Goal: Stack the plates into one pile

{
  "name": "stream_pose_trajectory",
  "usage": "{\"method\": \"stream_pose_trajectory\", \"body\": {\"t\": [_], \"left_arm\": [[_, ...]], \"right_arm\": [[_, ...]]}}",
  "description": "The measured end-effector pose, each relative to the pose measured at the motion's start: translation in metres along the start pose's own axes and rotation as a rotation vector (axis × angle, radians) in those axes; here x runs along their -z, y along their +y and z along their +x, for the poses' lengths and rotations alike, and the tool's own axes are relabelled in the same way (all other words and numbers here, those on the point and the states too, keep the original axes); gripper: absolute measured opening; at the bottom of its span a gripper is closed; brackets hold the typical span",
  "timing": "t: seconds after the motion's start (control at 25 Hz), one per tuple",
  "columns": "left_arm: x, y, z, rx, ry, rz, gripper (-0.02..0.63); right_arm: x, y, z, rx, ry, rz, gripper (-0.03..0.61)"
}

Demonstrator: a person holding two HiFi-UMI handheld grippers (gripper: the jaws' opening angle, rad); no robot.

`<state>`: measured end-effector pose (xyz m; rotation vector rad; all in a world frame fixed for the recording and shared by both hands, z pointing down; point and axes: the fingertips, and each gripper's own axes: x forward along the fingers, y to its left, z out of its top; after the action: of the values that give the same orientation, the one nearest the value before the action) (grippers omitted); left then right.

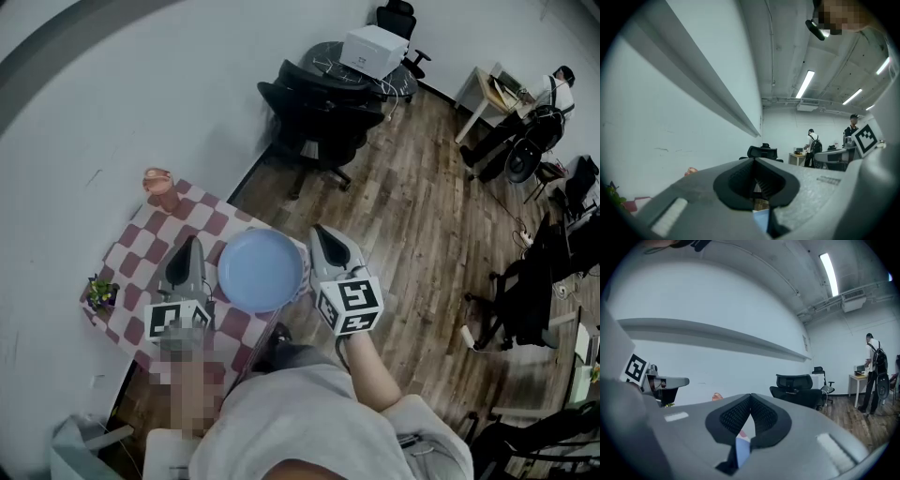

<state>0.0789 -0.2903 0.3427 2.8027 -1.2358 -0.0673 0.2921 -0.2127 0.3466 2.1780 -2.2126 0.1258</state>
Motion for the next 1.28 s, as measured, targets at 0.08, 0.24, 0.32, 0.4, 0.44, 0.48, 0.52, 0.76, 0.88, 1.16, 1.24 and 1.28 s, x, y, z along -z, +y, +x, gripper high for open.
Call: {"method": "stream_pose_trajectory", "body": {"t": [0.08,0.24,0.32,0.4,0.44,0.48,0.52,0.76,0.88,1.16,1.24,1.28], "left_arm": [[-0.010,-0.003,-0.003,0.002,-0.024,0.015,0.005],[-0.027,-0.011,-0.009,0.004,-0.068,0.055,0.005],[-0.035,-0.015,-0.013,0.006,-0.089,0.070,0.005],[-0.043,-0.018,-0.016,0.004,-0.112,0.075,0.005],[-0.047,-0.019,-0.017,0.000,-0.124,0.074,0.005],[-0.050,-0.019,-0.019,-0.003,-0.135,0.072,0.005],[-0.053,-0.020,-0.020,-0.005,-0.144,0.070,0.005],[-0.057,-0.021,-0.027,-0.022,-0.164,0.047,0.005],[-0.058,-0.022,-0.029,-0.024,-0.164,0.045,0.005],[-0.054,-0.024,-0.032,-0.009,-0.154,0.032,0.005],[-0.054,-0.024,-0.033,-0.001,-0.150,0.029,0.005],[-0.054,-0.024,-0.033,0.002,-0.148,0.030,0.005]], "right_arm": [[-0.012,-0.001,-0.005,0.004,-0.029,-0.009,0.002],[-0.032,-0.005,-0.017,0.018,-0.088,-0.017,0.002],[-0.041,-0.007,-0.023,0.028,-0.116,-0.020,0.002],[-0.049,-0.008,-0.028,0.035,-0.140,-0.028,0.001],[-0.052,-0.009,-0.030,0.036,-0.149,-0.034,0.002],[-0.055,-0.009,-0.032,0.036,-0.157,-0.039,0.002],[-0.057,-0.009,-0.034,0.035,-0.165,-0.044,0.000],[-0.062,-0.004,-0.046,0.030,-0.191,-0.061,0.000],[-0.063,-0.002,-0.050,0.028,-0.191,-0.068,0.000],[-0.061,0.003,-0.054,0.032,-0.181,-0.071,0.000],[-0.062,0.006,-0.054,0.032,-0.180,-0.072,0.000],[-0.062,0.007,-0.054,0.032,-0.180,-0.072,0.000]]}}
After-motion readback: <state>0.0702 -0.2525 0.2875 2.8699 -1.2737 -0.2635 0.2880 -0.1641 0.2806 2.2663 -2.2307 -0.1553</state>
